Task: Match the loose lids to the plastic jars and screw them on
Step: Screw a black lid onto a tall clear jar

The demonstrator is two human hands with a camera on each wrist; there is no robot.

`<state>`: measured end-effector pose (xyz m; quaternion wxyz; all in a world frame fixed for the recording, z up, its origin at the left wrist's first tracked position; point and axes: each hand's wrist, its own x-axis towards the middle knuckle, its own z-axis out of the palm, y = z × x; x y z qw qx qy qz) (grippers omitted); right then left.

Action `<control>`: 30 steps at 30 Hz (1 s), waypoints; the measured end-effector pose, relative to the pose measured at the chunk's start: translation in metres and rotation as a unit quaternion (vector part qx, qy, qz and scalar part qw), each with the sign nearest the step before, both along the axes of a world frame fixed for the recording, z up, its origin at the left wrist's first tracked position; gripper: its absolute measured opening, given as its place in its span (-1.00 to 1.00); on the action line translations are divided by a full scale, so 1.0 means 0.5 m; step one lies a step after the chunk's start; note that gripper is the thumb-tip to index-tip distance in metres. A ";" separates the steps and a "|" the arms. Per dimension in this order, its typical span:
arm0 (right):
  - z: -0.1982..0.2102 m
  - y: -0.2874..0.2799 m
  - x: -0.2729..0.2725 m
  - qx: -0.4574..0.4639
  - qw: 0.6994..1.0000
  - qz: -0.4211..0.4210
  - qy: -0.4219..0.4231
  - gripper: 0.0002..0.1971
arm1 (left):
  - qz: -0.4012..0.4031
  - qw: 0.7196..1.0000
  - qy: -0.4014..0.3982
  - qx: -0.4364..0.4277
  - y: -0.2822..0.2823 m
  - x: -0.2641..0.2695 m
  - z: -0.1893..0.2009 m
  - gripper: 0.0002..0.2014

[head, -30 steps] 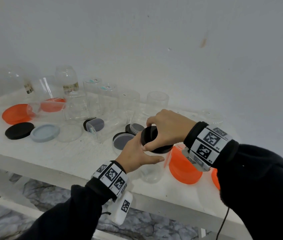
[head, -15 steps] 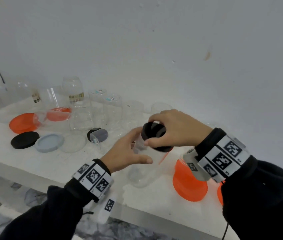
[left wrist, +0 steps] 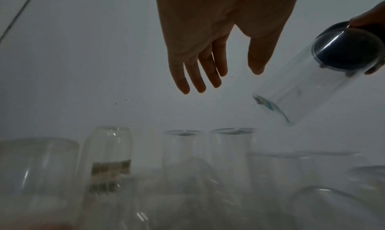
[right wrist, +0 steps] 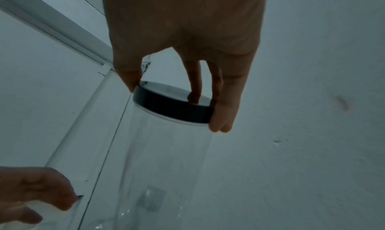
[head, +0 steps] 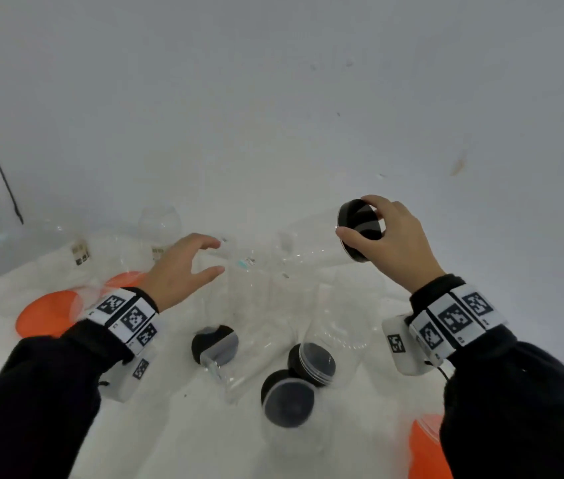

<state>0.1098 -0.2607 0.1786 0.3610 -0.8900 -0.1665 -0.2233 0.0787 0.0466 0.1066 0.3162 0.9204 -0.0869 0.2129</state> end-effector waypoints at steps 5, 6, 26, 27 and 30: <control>-0.007 0.050 0.103 -0.011 0.999 -0.028 0.022 -0.35 | -0.013 0.996 0.023 0.090 0.077 0.137 0.023 -0.59; -0.008 0.058 0.120 -0.012 0.999 -0.033 0.026 -0.34 | -0.020 0.994 0.031 0.099 0.086 0.159 0.025 -0.58; -0.058 0.049 0.277 -0.101 0.982 -0.075 0.141 -0.32 | -0.100 0.955 0.227 0.161 0.097 0.320 0.003 -0.38; -0.061 0.047 0.285 -0.109 0.981 -0.072 0.146 -0.32 | -0.100 0.955 0.225 0.162 0.096 0.320 0.003 -0.39; -0.068 0.044 0.310 -0.132 0.976 -0.068 0.157 -0.32 | -0.096 0.954 0.224 0.173 0.099 0.319 0.003 -0.39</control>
